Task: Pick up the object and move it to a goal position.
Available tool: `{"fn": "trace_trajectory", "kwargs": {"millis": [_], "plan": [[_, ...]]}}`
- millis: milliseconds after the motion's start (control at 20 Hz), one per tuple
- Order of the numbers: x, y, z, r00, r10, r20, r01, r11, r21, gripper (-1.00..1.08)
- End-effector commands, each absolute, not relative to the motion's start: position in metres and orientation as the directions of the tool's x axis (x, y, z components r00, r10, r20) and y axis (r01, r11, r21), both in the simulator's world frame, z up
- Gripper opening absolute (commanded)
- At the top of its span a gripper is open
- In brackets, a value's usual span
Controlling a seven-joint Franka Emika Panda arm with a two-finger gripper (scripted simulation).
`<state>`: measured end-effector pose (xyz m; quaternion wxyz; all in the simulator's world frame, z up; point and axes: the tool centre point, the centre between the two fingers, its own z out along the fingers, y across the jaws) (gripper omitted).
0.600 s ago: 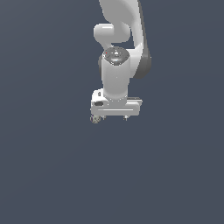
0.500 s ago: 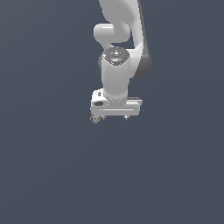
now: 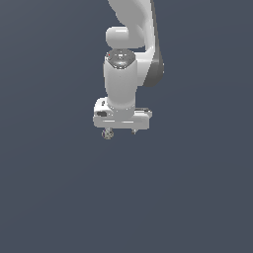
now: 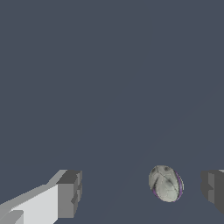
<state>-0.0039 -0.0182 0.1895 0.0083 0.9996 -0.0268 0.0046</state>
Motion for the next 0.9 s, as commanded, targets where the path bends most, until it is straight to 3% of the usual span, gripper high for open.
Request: {"fn": "trace_trajectory", "kwargs": {"millis": [0,850], "plan": [[-0.004,-0.019,0.19,0.998,-0.054,0.009,-0.054,-0.998,0.017,1.0],[-0.016,-0.034,0.172,0.992,0.127,0.004,0.127,-0.992,0.018,1.0]]}}
